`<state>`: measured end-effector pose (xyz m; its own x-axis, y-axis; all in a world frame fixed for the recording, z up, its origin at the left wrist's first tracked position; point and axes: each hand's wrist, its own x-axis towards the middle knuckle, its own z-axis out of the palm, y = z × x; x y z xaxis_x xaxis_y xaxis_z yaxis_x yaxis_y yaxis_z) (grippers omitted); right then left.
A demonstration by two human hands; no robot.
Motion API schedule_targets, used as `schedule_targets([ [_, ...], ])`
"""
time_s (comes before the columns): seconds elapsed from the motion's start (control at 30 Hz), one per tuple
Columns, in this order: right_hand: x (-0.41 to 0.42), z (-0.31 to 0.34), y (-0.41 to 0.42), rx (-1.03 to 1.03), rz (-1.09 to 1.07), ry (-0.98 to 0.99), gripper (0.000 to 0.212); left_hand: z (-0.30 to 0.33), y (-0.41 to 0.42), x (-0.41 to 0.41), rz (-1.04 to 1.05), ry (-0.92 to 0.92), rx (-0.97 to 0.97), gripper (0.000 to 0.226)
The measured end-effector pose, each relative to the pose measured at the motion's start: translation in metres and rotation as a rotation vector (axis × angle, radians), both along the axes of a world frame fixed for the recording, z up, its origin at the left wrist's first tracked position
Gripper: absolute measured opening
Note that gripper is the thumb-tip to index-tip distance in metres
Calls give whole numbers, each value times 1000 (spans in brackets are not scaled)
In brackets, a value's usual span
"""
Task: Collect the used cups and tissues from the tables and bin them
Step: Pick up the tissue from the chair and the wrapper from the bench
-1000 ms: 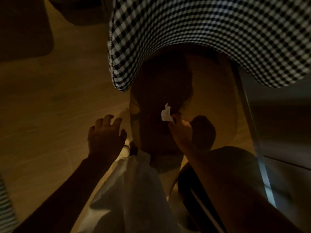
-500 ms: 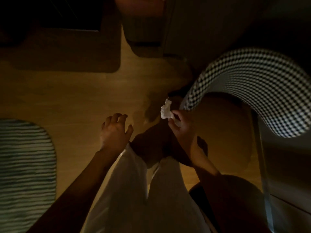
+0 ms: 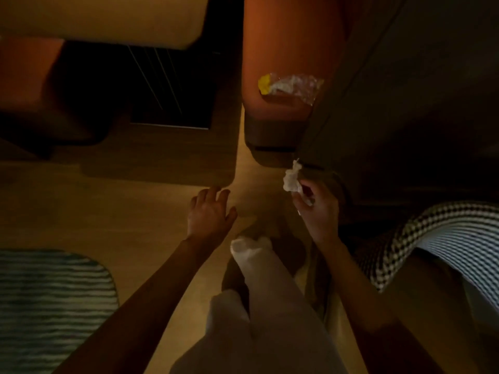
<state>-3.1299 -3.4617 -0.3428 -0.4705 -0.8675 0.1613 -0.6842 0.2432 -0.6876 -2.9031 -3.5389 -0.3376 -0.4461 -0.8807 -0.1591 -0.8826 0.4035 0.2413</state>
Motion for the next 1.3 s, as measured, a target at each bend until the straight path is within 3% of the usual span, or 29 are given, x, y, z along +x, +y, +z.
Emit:
schedule_targets([
  [0.13,-44,-5,-91,53,-40,17,28,-3,-100,-43,-53,-3,4,50],
  [0.47,-150,-9,-297,129,-165,-168,27,-17,-332,-174,-128,51,59,56],
  [0.8,-192,-102,-408,262,-439,-316,23,-145,-513,-307,-408,-9,229,74],
  [0.9,-195,-140,-443,220,-491,-322,21,-199,-554,-339,-446,21,231,80],
  [1.13,-210,-209,-497,183,-602,-322,19,-295,-596,-385,-574,-147,266,107],
  [1.23,-216,-227,-501,206,-614,-275,9,-318,-599,-397,-569,-114,225,100],
  [1.3,-216,-234,-496,209,-622,-290,14,-324,-603,-399,-540,-46,202,86],
])
